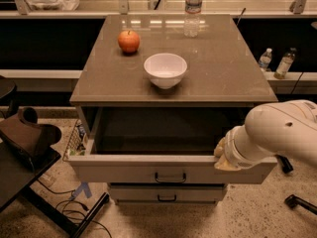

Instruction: Open top drawer

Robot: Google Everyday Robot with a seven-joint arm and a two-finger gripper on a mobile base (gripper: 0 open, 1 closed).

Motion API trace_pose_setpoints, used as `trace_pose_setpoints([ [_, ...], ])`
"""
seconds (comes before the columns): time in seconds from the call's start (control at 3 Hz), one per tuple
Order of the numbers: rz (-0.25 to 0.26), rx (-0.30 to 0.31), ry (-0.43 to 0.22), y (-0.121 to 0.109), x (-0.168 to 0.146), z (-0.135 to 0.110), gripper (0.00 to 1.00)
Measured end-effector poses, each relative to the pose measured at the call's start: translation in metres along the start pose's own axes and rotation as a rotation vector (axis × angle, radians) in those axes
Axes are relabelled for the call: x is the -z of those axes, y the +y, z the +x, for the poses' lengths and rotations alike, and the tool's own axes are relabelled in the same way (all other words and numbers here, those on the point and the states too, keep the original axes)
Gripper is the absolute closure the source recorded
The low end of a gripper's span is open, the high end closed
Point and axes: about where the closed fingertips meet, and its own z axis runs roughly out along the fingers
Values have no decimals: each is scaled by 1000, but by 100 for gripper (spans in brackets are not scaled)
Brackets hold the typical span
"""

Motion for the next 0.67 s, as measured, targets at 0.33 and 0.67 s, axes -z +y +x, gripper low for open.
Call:
trace_pose_setpoints([
  [0.33, -3, 0, -2, 1, 0, 0, 100],
  [0.67, -15, -57, -4, 32, 17, 16, 100],
])
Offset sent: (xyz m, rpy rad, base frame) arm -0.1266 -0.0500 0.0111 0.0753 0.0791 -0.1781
